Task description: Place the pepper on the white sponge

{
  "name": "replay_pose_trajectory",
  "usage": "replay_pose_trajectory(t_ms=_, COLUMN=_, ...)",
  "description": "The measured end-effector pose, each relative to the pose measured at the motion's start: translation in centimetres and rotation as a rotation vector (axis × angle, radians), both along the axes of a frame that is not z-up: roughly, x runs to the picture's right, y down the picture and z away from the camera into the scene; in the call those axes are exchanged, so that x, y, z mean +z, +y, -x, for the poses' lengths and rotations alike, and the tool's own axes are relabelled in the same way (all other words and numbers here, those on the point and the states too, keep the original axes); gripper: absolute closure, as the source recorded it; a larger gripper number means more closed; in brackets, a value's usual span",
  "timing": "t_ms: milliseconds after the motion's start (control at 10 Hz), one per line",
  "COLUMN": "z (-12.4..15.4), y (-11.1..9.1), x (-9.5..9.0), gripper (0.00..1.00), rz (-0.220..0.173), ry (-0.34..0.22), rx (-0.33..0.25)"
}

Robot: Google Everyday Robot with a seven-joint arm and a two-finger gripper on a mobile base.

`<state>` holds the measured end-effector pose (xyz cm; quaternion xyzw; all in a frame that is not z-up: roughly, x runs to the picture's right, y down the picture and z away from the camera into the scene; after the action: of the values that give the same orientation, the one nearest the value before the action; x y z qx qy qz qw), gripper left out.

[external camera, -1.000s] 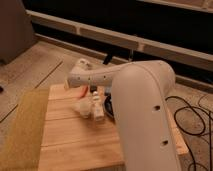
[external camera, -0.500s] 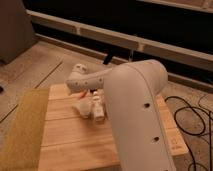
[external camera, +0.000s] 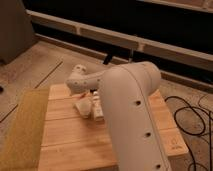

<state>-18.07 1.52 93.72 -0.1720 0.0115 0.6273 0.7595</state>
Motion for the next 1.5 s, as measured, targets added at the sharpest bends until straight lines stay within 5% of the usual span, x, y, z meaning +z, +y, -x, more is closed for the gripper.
replay_pose_trajectory(t_ms=300, z=0.9, y=-0.8, x=1.4, gripper=0.35, rz=-0.013, ry=-0.029, rx=-0.025)
replay_pose_trajectory(t_ms=1000, z=-1.1, y=1.0, x=4.6, gripper=0.38, rz=0.064, ry=0.031, rx=-0.043)
replay_pose_trajectory(t_ms=1500, z=-0.8, y=2.6, x=5.5, gripper=0.88, rz=0.12, ry=0.016, rx=-0.039)
